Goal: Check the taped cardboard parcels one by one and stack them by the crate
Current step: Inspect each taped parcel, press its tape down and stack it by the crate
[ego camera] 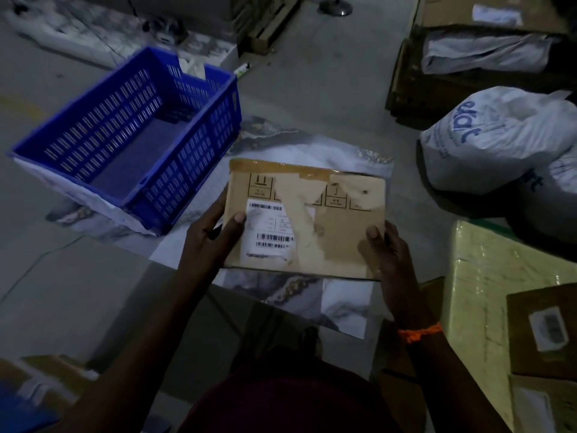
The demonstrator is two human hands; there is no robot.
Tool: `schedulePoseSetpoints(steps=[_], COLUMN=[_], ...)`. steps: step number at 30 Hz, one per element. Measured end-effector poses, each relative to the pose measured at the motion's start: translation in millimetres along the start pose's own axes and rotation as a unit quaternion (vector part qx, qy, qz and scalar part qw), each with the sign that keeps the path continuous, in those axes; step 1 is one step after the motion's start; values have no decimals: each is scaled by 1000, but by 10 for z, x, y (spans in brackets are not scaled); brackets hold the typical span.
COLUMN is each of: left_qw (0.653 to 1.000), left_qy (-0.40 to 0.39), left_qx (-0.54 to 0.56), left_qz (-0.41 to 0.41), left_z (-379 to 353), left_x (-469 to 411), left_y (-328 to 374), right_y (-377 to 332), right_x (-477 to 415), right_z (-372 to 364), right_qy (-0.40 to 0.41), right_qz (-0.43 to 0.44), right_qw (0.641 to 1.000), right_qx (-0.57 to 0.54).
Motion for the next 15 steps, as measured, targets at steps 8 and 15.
schedulePoseSetpoints(steps=[8, 15], left_qw=[999, 918], left_qy=[10, 28], left_qx=[-16, -376], left_qz=[28, -123], left_z=[-96, -81], left_x=[-336, -536], left_y=[11, 336], right_y=[-62, -602], right_x=[-395, -437], right_z=[-176, -727], right_qy=[-7, 16], right_qz=[-17, 181], right_qw=[999, 862], right_qx=[40, 473])
Point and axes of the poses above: each hand's wrist, its own x-axis away from the middle knuckle, its own z-axis out of the back of the hand, y = z × x, the point moved 10 cm from there along -x, towards the middle knuckle, and after that the axes turned 9 degrees about -x, right-handed, at the moved point
